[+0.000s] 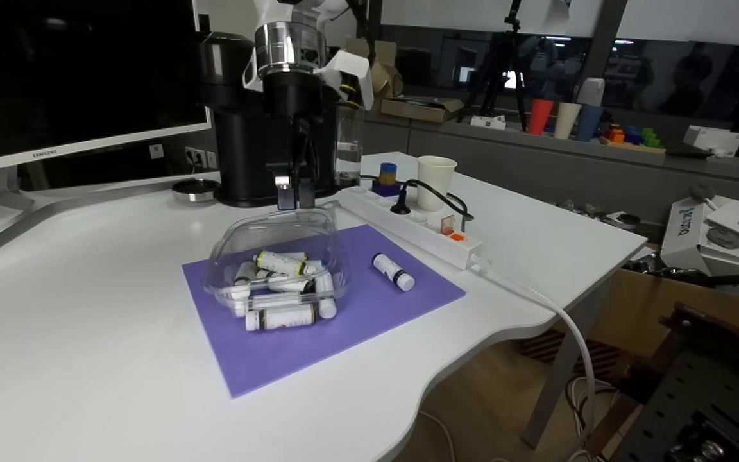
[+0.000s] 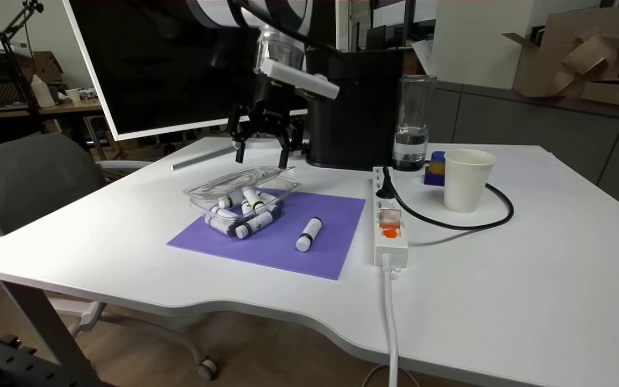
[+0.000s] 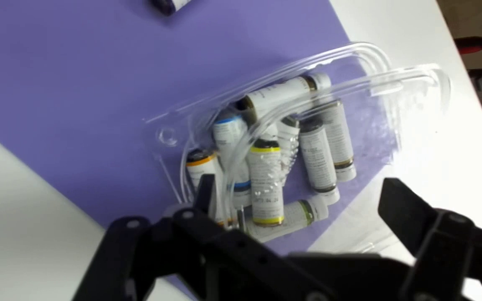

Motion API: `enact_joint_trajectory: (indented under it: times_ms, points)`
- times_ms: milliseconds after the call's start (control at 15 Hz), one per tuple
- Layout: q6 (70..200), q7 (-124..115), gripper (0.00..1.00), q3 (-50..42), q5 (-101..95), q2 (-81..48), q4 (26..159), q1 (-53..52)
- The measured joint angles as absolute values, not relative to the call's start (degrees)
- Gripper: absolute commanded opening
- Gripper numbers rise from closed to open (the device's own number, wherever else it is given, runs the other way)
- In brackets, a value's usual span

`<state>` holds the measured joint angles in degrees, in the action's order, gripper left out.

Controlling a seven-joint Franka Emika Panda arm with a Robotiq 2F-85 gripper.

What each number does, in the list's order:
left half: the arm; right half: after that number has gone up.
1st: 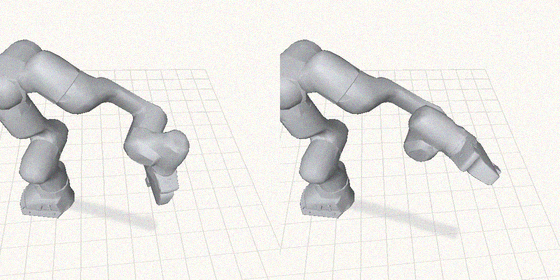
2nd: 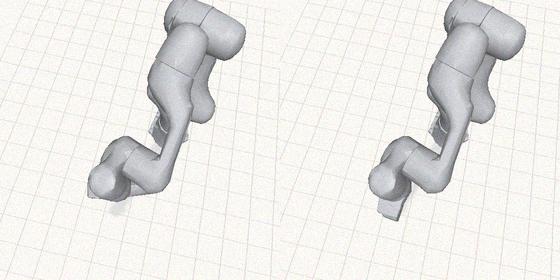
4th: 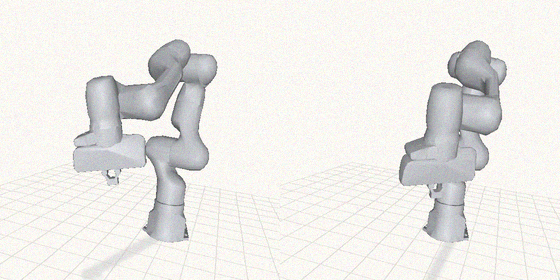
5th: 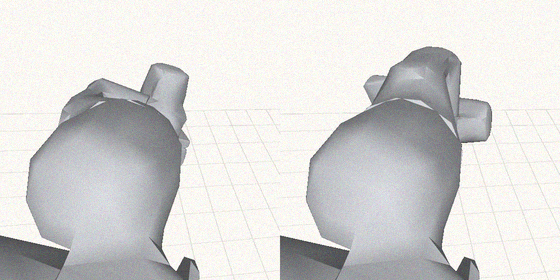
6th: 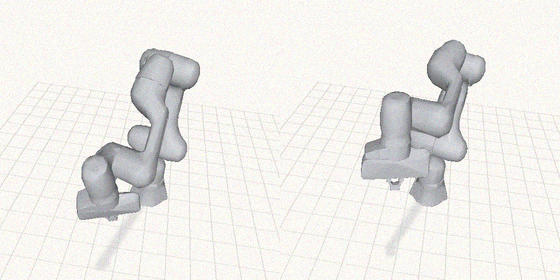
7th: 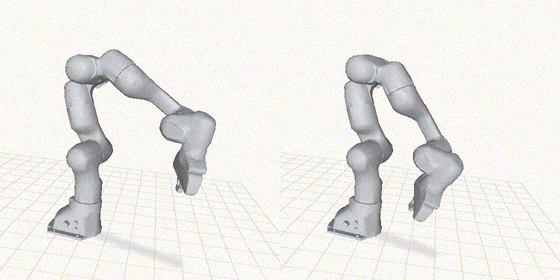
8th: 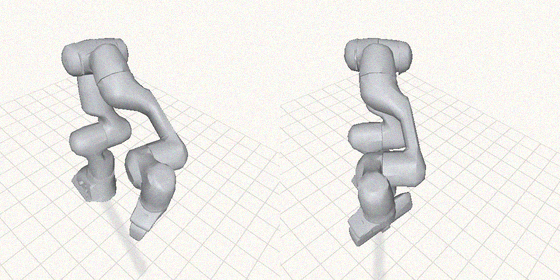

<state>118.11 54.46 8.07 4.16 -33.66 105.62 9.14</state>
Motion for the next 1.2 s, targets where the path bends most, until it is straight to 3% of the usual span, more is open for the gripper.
enact_joint_trajectory:
  times_ms: [467, 1200]
  points:
    - [103.49, 54.74, 1.0, 7.85, 6.59, -33.63, 102.32, 8.92]
    - [91.44, 49.42, 1.0, 6.4, 7.98, -34.15, 98.93, 7.25]
